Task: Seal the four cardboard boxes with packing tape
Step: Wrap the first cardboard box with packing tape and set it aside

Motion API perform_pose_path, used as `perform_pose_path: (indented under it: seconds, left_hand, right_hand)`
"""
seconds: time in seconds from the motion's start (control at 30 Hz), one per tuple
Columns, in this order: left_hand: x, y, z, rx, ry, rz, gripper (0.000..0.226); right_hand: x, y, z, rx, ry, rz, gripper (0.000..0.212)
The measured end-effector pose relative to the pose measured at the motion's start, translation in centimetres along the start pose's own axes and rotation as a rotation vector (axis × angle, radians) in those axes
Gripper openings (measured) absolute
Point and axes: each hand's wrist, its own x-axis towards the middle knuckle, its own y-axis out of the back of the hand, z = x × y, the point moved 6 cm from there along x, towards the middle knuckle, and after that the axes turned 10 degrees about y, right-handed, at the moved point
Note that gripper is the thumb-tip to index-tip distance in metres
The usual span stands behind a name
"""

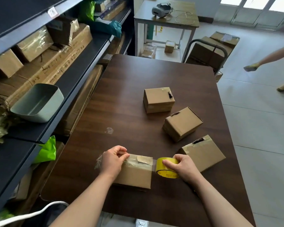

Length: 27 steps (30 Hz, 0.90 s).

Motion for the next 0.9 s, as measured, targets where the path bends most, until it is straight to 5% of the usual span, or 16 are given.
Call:
perform_pose_path:
  seconds: [0.9]
  left_hand:
    - [0.2, -1.3, -0.1, 0.240, -0.066, 0.046, 0.014]
  right_hand:
    - [0.4, 0.3, 0.2, -0.143, -0.034, 0.008, 0.037]
